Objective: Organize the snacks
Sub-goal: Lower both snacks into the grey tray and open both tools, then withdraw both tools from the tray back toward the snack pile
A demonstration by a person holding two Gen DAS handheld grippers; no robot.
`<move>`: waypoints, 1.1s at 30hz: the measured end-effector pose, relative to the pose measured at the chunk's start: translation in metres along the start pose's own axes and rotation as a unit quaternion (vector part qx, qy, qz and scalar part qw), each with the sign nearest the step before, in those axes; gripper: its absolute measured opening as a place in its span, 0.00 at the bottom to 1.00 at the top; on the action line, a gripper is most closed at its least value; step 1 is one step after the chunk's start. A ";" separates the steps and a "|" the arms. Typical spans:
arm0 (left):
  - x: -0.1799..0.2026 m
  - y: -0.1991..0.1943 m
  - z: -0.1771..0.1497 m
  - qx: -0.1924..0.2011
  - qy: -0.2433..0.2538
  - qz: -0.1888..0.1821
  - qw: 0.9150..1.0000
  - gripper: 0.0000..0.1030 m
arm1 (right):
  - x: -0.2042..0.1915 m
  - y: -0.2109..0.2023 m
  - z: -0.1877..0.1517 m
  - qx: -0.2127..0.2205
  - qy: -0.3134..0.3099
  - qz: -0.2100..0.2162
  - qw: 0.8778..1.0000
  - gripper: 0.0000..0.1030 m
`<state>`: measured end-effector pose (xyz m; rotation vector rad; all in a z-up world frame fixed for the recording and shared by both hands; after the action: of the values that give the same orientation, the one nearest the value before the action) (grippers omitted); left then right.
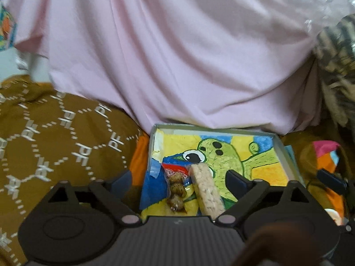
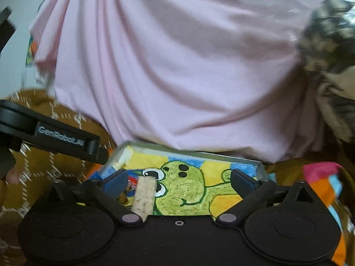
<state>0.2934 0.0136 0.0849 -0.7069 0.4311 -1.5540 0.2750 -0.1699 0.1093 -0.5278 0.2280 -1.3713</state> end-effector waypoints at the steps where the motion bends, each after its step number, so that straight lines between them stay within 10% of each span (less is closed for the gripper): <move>1: 0.001 -0.013 -0.002 0.008 -0.002 0.002 1.000 0.97 | 0.002 -0.013 -0.002 0.004 0.004 -0.001 1.000 0.98; 15: 0.018 -0.161 -0.069 0.056 0.005 0.028 0.998 1.00 | 0.031 -0.190 -0.045 0.057 0.087 0.005 0.995 0.99; 33: 0.053 -0.252 -0.115 0.036 0.019 0.070 0.997 1.00 | 0.046 -0.292 -0.060 0.059 0.082 0.024 0.995 0.99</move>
<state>0.0288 -0.0247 0.1741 -0.5802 0.4417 -1.4453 0.0035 -0.2583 0.2054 -0.3098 0.2884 -1.3738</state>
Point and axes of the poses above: each gripper's, at about its wrist camera, not at the fingertips, and y roughly the way its jaws point, x to its right, z to its top, the point moved 2 cm from there along y, roughly the way its jaws point, and after that the axes turned 9 degrees about -x, right-handed, at the moved point
